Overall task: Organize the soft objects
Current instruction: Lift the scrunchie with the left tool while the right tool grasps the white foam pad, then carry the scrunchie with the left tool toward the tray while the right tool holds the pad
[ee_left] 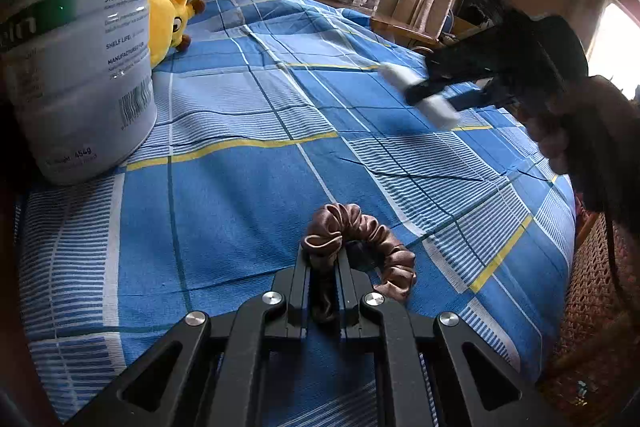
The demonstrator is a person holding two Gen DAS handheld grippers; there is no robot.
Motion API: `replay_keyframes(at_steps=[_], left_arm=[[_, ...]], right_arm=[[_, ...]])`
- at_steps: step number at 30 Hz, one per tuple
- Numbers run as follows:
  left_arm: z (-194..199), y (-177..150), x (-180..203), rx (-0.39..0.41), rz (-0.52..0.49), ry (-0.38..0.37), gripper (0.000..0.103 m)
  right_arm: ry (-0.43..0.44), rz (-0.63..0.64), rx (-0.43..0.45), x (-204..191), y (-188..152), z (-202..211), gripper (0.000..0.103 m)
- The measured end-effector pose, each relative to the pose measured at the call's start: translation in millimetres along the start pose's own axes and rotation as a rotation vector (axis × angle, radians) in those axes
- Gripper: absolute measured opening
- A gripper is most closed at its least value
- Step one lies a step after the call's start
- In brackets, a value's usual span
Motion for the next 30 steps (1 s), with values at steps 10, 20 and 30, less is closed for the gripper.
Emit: replay_keyframes(at_steps=[10, 20, 30], left_arm=[[2, 0, 2, 0.002, -0.013, 0.017, 0.011], [4, 0, 4, -0.01, -0.025, 0.047, 0.009], [30, 1, 4, -0.044, 0.004, 0.123, 0.008]], right_arm=[[-0.042, 0.135, 0.003, -49, -25, -25, 0.059], [-0.027, 0.137, 0.013, -55, -36, -22, 0.06], [-0.042, 0.18, 0.034, -56, -34, -30, 0.06]])
Point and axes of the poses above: each gripper's, at about its wrist camera, not at the fingertips, and z roughly against the way its jaws point, x to its right, y to its top, the point moved 4 cm from there along -z, roughly the way its jaws point, and after that the axes turned 8 degrees about -z, right-handed, at the moved point
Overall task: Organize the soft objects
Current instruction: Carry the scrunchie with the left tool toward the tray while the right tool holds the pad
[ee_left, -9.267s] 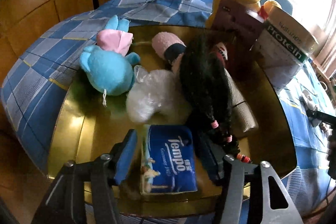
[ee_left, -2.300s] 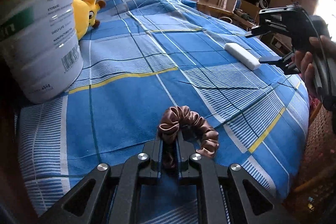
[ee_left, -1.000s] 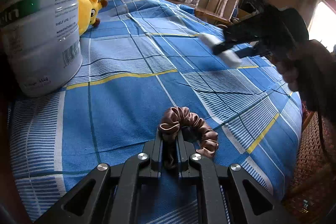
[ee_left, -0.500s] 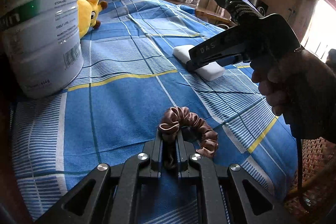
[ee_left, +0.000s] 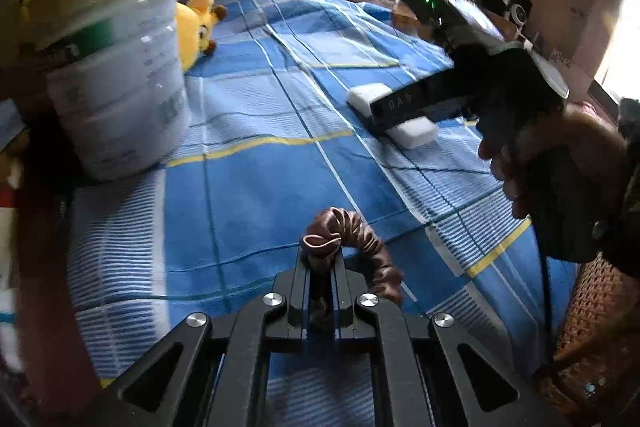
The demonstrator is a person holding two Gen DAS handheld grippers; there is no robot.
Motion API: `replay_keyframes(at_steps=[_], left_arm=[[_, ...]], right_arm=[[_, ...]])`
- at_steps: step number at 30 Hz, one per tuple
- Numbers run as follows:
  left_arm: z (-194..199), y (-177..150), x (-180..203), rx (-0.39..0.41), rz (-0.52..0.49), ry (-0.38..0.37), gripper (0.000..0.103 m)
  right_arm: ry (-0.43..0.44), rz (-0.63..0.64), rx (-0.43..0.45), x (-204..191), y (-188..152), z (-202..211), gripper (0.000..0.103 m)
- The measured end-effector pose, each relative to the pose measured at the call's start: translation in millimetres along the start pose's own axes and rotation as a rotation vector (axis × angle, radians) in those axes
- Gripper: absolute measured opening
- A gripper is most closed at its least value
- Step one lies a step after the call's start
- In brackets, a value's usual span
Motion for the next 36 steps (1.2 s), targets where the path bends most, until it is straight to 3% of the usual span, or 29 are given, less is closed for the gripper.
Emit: replay_keyframes(at_steps=[18, 36], left_arm=[[86, 10, -11, 0.119, 0.02, 0.068, 0.008], [146, -23, -79, 0.166, 0.156, 0.163, 0.008]], right_arm=[[-0.002, 0.013, 0.01, 2, 0, 4, 0.06], [-0.003, -0.013, 0.014, 3, 3, 3, 0.06]])
Point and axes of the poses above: each gripper's, at about its wrist camera, not at the fingertips, and z roughly against the way its jaws point, x to its right, y to its top, the point moved 4 cm from there along -z, roughly the way its jaws point, and after that the axes turned 8 degrees about -z, right-handed, at the moved point
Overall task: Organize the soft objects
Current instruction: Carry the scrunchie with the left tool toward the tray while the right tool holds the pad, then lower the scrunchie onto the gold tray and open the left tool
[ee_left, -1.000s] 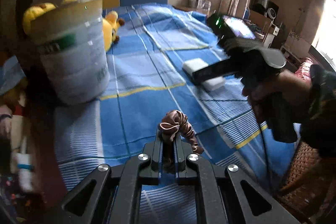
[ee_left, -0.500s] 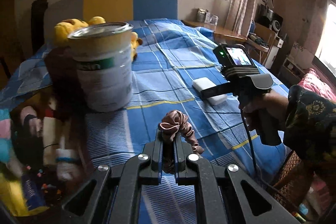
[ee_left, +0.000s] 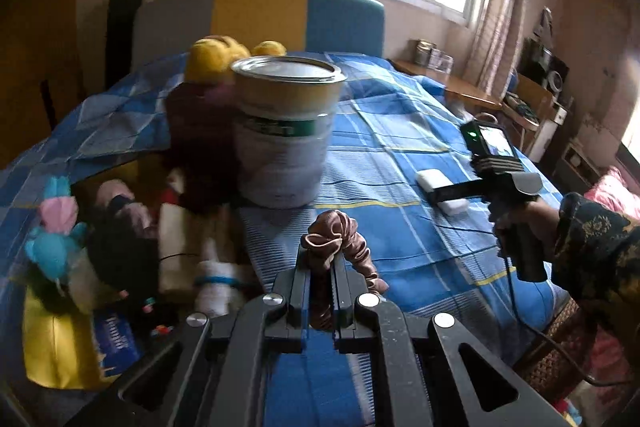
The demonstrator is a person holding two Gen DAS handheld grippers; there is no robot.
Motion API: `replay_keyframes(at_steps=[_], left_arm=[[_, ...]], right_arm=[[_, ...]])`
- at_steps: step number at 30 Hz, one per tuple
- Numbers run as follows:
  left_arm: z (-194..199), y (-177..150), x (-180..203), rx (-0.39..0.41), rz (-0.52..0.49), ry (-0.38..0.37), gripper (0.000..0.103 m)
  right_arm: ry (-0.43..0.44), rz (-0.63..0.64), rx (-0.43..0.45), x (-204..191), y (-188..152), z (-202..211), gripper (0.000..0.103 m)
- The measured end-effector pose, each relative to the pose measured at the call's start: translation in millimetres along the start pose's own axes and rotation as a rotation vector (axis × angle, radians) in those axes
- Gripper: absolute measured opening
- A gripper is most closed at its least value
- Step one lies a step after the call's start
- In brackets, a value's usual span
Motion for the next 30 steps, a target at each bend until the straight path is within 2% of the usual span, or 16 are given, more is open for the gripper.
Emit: replay_keyframes(at_steps=[9, 14, 22, 25, 30], left_arm=[[10, -11, -28, 0.002, 0.057, 0.032, 0.008], [13, -13, -44, 0.006, 0.094, 0.047, 0.008], [22, -18, -71, 0.018, 0.152, 0.066, 0.008], [29, -22, -85, 0.028, 0.165, 0.095, 0.008], [44, -34, -127, 0.033, 0.249, 0.172, 0.008]], right_arm=[[-0.04, -0.09, -0.029, 0, 14, -2, 0.057], [-0.043, -0.151, -0.023, -12, 48, 4, 0.057], [-0.04, -0.116, 0.035, -62, 108, 26, 0.057], [-0.031, -0.106, 0.059, -80, 129, 35, 0.057], [0.007, -0.072, 0.127, -118, 165, 62, 0.057]])
Point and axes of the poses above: each gripper's, at about its wrist camera, not at the fingertips, and z roughly against the way its jaws point, x to its right, y to its top, the point moved 4 cm from there along -z, roughly the way its jaws point, and after that the axes turned 8 degrees about -z, right-handed, at the moved point
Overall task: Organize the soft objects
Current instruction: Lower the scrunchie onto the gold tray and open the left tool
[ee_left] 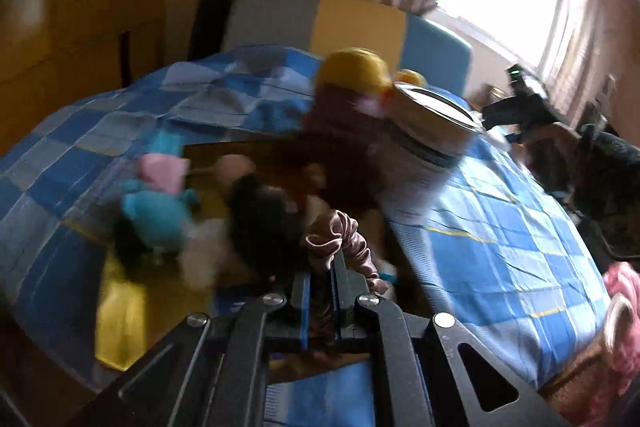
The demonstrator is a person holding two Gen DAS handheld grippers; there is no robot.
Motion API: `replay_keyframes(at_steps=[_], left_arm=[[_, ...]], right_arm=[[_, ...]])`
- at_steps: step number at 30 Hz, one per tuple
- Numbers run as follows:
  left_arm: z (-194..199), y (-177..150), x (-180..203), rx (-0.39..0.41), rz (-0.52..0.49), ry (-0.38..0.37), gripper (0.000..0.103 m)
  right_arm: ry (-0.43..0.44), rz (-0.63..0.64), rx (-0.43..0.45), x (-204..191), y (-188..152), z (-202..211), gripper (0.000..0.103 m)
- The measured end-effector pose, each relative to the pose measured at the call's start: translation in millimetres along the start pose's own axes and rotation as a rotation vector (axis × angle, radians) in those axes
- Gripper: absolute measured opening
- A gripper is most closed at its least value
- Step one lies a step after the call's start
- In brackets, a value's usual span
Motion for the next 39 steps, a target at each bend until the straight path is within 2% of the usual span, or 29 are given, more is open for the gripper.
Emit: replay_keyframes(at_steps=[5, 9, 18, 23, 26, 28, 29, 33, 39], left_arm=[[3, -5, -44, -0.004, 0.072, 0.089, 0.008], [0, -15, -68, -0.023, 0.1, 0.136, 0.008], [-14, -36, -84, -0.084, 0.118, 0.181, 0.008], [-23, -46, -91, -0.137, 0.138, 0.214, 0.01], [-25, -51, -95, -0.165, 0.136, 0.257, 0.025], [-22, -50, -95, -0.149, 0.135, 0.269, 0.052], [-20, -49, -94, -0.14, 0.133, 0.276, 0.056], [-10, -43, -88, -0.102, 0.102, 0.272, 0.056], [-3, -38, -85, -0.091, 0.103, 0.271, 0.056]], right_arm=[[0.056, 0.064, 0.061, -57, 27, 25, 0.057], [0.105, 0.129, 0.091, -107, 34, 39, 0.057], [0.225, 0.265, 0.128, -194, 19, 69, 0.057], [0.242, 0.301, 0.131, -212, 8, 74, 0.057], [0.236, 0.302, 0.125, -210, 5, 72, 0.057], [0.229, 0.302, 0.123, -209, 4, 71, 0.057], [0.225, 0.299, 0.122, -207, 3, 72, 0.057], [0.22, 0.285, 0.117, -202, 4, 71, 0.057], [0.272, 0.334, 0.125, -217, -8, 83, 0.057]])
Point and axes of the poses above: each gripper's, at about its wrist camera, not at the fingertips, and z roughly against the way its jaws point, x to its right, y to its top, the point moved 4 cm from there along -z, roughly the way its jaws point, and after that the axes turned 8 degrees about -z, right-handed, at the moved point
